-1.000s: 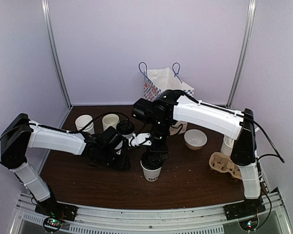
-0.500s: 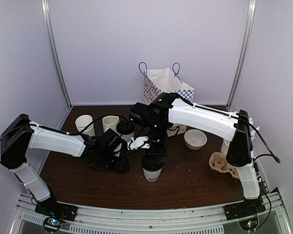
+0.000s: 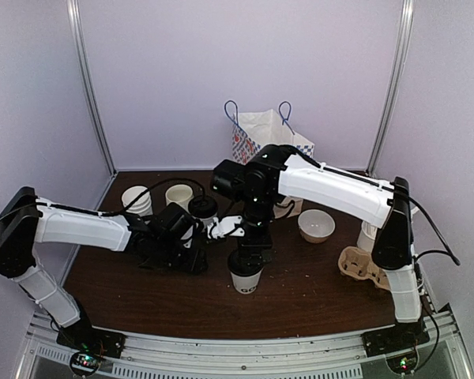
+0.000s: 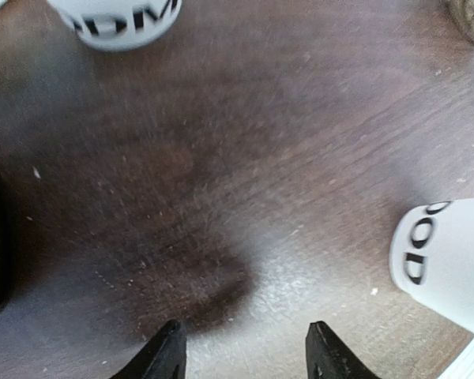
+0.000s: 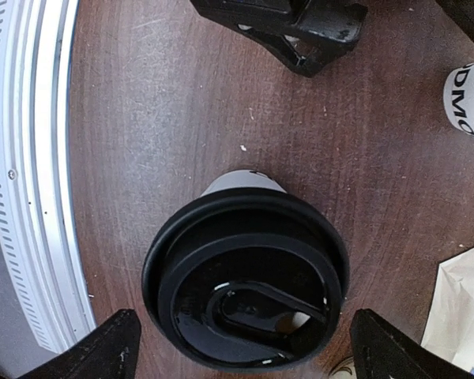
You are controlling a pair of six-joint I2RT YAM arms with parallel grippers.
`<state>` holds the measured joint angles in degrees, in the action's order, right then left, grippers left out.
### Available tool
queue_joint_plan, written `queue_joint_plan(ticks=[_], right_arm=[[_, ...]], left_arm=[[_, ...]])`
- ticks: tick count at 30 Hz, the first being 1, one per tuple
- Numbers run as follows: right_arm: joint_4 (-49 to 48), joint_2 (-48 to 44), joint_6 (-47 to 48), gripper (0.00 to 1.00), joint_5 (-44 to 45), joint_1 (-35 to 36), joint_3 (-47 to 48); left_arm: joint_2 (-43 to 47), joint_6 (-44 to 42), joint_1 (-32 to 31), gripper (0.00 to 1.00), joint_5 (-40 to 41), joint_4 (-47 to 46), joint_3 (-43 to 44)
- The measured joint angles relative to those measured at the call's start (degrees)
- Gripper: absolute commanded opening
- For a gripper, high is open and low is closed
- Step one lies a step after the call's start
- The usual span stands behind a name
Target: Pack the takeout coffee
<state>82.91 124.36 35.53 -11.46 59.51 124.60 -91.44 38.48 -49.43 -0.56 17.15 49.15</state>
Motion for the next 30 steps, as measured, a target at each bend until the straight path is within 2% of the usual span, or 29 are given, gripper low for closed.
queue_joint_plan(ticks=[10,15,20,23,27,30], right_arm=[[-0.8,-7.7,-1.1,0.96,0.1,-0.8,-0.7],[-9.6,-18.2,-6.6,0.89,-1.9,-5.1,-13.3],[-19.8,-29.0,-16.0,0.83,-9.7,-13.9,-28.9],[-24.5,-31.1,-21.0,0.8,-17.0,-17.1,-36.7],[-29.3,-30.9,-26.6,0.72,-25.2,-17.3,-45.3],[-32.0,-29.7,-29.8,0.65,-29.3,-17.2,-48.3]], left_arm=[[4.5,-6.1,0.0,0.59,0.3,3.5,8.5],[5.7,-6.9,0.0,0.59,-3.6,0.5,10.6],[4.2,-6.7,0.2,0.59,-12.6,-4.2,11.3],[1.1,-6.0,0.2,0.59,-17.7,-6.9,12.2],[-1.3,-4.4,0.2,0.59,-22.3,-8.7,12.1],[-2.4,-3.7,0.2,0.59,-24.5,-9.7,12.1]])
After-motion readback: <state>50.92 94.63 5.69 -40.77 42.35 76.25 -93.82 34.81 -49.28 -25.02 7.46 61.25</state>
